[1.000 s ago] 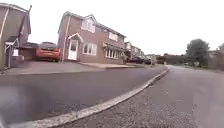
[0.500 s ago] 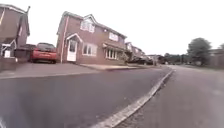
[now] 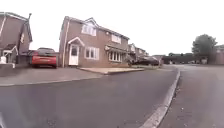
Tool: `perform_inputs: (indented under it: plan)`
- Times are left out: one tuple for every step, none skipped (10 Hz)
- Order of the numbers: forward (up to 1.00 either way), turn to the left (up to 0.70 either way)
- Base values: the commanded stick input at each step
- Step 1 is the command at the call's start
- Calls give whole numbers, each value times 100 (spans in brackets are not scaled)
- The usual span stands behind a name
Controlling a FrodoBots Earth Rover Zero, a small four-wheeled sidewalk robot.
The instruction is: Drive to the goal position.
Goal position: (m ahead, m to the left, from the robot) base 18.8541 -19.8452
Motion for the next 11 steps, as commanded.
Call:
perform_inputs:
  plan:
    - [100,-40]
    - [100,-40]
    - [100,-40]
    - [100,-40]
    - [100,-40]
    - [100,-40]
    - [100,-40]
    - [100,-40]
    - [100,-23]
    - [100,0]
    - [100,0]
